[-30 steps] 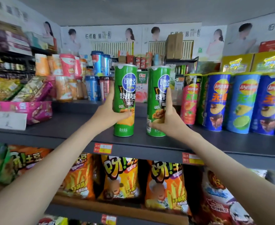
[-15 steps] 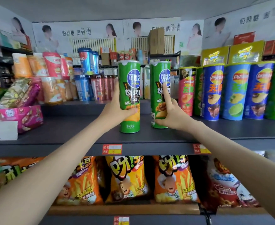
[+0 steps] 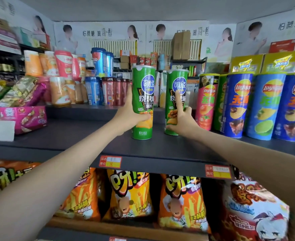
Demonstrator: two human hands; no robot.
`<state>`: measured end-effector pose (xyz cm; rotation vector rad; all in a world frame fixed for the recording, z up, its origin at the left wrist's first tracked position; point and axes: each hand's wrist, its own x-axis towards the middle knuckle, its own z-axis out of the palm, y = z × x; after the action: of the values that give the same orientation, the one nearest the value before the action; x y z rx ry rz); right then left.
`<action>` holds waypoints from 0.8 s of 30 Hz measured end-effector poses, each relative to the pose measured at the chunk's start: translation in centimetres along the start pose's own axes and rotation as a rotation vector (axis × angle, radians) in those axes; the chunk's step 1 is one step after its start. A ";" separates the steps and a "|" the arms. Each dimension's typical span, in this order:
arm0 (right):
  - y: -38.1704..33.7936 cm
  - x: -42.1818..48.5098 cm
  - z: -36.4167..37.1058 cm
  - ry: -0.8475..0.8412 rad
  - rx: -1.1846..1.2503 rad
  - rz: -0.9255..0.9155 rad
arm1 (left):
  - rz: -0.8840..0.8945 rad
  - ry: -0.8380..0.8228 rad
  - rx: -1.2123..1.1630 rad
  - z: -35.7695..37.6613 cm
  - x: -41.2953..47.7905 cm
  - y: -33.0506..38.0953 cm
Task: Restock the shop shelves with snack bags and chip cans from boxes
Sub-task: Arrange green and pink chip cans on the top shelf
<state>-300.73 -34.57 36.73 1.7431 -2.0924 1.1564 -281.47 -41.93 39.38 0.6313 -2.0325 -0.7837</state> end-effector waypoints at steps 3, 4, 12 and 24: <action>1.2 1.0 0.2 0.016 -0.021 0.030 | -0.009 0.018 -0.001 0.6 1.1 -0.9; 1.6 1.4 0.3 0.015 -0.025 0.045 | -0.011 0.022 0.001 0.8 1.6 -1.2; 3.8 4.0 1.3 0.031 -0.098 0.118 | -0.039 0.023 -0.022 1.8 4.4 -2.7; 4.8 4.6 1.9 0.061 -0.102 0.131 | -0.049 -0.033 -0.001 6.1 8.9 -3.4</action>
<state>-305.75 -39.28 36.01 1.5276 -2.2152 1.1005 -290.72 -48.38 38.93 0.6735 -2.0534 -0.8293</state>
